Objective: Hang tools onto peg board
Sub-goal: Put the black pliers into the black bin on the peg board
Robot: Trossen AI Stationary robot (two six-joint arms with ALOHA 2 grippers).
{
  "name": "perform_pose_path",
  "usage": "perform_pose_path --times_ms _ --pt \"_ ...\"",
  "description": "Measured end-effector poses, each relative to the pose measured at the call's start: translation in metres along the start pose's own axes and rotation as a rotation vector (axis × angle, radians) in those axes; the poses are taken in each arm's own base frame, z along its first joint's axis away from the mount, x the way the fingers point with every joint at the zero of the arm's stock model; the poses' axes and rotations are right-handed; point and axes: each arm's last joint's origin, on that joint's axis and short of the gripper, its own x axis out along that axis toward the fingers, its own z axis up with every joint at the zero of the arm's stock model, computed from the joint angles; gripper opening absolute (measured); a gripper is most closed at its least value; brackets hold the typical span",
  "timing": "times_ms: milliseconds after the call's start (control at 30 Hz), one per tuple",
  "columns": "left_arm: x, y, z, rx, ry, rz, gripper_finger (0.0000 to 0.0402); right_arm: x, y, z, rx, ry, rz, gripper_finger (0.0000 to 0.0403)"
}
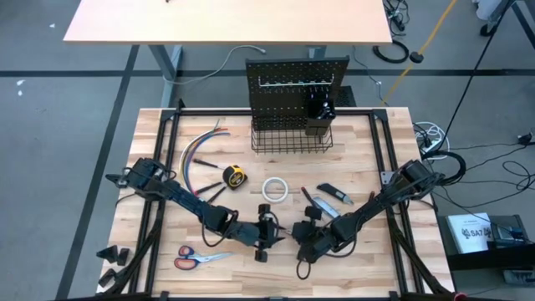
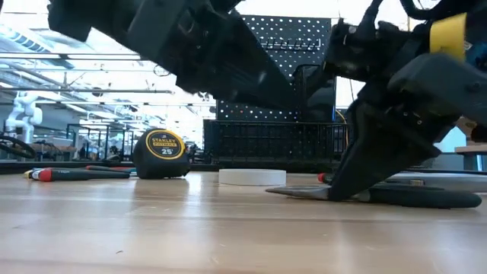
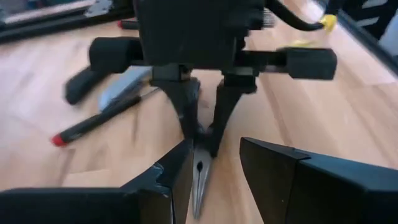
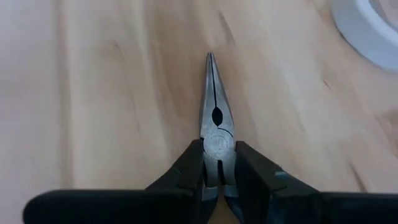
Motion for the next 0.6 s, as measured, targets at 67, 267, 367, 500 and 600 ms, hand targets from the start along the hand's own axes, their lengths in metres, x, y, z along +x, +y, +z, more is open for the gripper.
perform_pose_path --times_ms 67,267,367,500,600 --pt "0.004 0.0 -0.006 -0.02 0.022 -0.015 0.0139 -0.001 0.004 0.0 -0.022 -0.039 0.002 0.0057" --pt "0.019 -0.001 -0.029 -0.028 0.095 -0.006 0.0139 -0.005 0.01 0.004 -0.075 -0.108 -0.016 0.0057" --pt "0.021 0.001 -0.032 -0.028 0.104 0.001 0.0139 -0.006 0.011 0.005 -0.085 -0.114 -0.013 0.0057" --pt "0.022 0.002 -0.031 -0.027 0.097 0.003 0.0139 -0.007 0.012 0.005 -0.088 -0.119 -0.016 0.0057" --pt "0.022 0.002 -0.031 -0.026 0.096 0.002 0.0139 -0.007 0.012 0.006 -0.087 -0.122 -0.016 0.0057"
